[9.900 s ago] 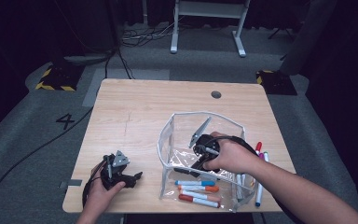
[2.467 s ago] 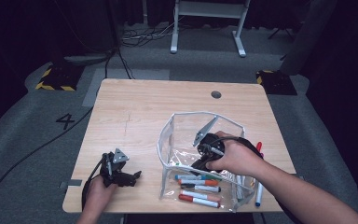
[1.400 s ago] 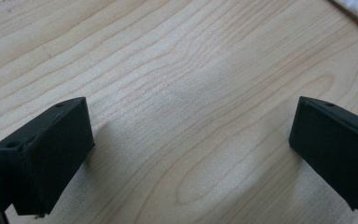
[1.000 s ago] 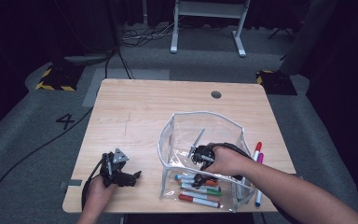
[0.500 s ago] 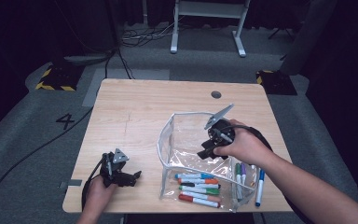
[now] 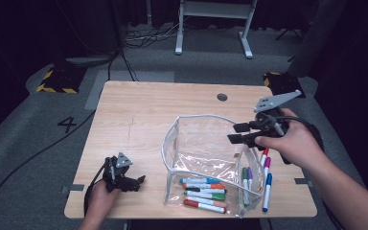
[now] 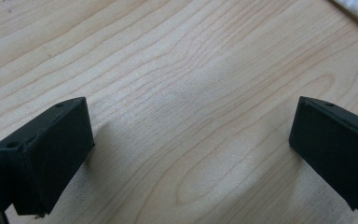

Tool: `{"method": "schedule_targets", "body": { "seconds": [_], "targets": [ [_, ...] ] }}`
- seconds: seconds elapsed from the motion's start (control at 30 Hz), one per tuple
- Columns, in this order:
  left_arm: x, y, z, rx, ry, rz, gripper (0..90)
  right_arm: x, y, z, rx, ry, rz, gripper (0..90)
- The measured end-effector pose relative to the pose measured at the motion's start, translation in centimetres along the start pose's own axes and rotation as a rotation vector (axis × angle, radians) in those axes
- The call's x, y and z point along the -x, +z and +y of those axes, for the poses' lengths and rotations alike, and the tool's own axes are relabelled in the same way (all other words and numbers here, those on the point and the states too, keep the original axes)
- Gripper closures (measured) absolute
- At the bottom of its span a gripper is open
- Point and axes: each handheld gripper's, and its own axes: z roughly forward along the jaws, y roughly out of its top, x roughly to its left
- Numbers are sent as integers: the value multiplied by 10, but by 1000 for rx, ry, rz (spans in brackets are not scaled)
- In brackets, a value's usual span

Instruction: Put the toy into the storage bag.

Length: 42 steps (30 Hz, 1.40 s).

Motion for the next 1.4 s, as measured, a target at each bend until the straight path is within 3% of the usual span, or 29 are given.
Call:
{"method": "schedule_targets", "body": {
  "seconds": [0.2,0.4,0.63,0.83,0.97,1.2,1.4],
  "targets": [
    [0,0,0,0,2,1,0,19,-30,-27,44,85,-49,520],
    [0,0,0,0,-1,0,0,34,-54,-54,62,138,-109,512],
    [-2,0,0,-1,-4,8,0,46,-65,-88,62,195,-163,493],
    [-4,0,1,-1,-21,19,0,61,-51,-130,5,248,-218,490],
    [-4,0,1,0,-21,19,0,68,-33,-163,-38,307,-180,486],
    [-4,0,1,0,-20,19,0,67,-1,-207,-126,342,-185,466],
    [-4,0,1,0,-21,19,0,63,20,-233,-181,370,-200,444]
  ]
}}
